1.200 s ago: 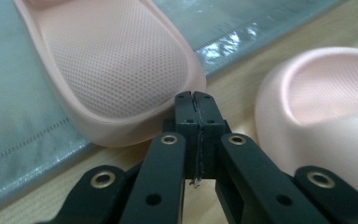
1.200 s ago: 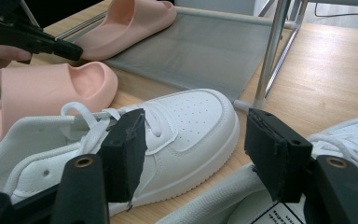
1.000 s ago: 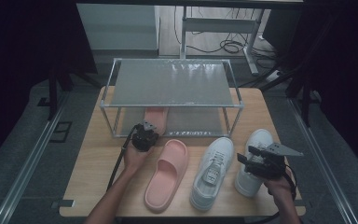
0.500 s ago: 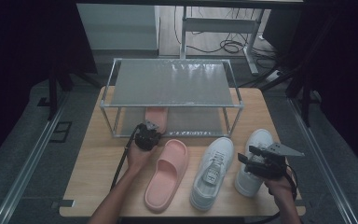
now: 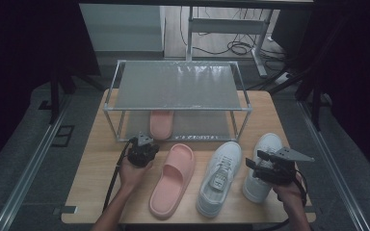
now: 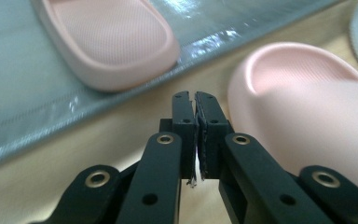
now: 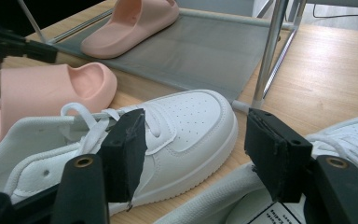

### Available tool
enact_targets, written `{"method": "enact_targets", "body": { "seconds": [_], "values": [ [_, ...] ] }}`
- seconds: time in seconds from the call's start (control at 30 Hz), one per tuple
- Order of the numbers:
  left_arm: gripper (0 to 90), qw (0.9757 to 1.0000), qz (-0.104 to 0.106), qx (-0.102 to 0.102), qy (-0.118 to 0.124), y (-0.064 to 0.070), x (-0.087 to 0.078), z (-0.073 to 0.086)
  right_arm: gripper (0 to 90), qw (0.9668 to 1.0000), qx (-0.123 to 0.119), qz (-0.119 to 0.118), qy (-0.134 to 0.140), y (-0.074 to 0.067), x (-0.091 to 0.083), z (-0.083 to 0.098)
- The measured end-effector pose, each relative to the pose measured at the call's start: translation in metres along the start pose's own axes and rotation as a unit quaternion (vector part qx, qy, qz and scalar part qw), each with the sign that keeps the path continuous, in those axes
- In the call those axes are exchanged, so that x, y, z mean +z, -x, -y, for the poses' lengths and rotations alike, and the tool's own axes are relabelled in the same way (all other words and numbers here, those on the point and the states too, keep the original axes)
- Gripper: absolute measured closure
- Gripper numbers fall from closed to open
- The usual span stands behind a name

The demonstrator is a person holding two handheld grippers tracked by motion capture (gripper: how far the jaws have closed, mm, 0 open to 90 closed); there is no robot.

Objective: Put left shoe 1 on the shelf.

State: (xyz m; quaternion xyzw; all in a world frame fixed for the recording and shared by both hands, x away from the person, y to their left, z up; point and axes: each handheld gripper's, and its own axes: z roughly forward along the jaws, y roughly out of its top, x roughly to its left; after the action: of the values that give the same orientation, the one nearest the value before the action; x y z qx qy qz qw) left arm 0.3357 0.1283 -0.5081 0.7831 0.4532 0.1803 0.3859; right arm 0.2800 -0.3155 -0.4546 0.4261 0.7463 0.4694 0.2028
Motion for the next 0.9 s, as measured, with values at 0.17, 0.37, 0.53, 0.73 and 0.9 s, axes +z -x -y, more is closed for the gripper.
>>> {"method": "enact_targets", "body": {
  "seconds": [0.17, 0.37, 0.53, 0.73, 0.9],
  "values": [
    [87.5, 0.9998, 0.012, -0.005, 0.011, 0.004, -0.018, 0.012, 39.1, 1.0, 0.001, 0.0, -0.001, 0.001, 0.001, 0.0],
    [89.6, 0.9994, 0.029, -0.013, 0.015, 0.004, -0.039, 0.026, 39.5, 1.0, 0.0, 0.001, 0.002, 0.001, -0.001, 0.0],
    [90.0, 0.999, 0.043, -0.002, 0.008, 0.009, -0.053, 0.035, 39.5, 1.0, 0.0, 0.0, 0.0, 0.0, 0.0, 0.0],
    [90.0, 0.9987, 0.05, -0.004, -0.011, 0.007, -0.059, 0.048, 39.2, 1.0, -0.002, -0.001, -0.002, -0.002, 0.002, 0.0],
    [90.0, 0.9983, 0.057, 0.0, -0.012, 0.009, -0.059, 0.047, 39.1, 1.0, -0.003, 0.0, -0.002, -0.002, 0.001, 0.0]
  ]
}}
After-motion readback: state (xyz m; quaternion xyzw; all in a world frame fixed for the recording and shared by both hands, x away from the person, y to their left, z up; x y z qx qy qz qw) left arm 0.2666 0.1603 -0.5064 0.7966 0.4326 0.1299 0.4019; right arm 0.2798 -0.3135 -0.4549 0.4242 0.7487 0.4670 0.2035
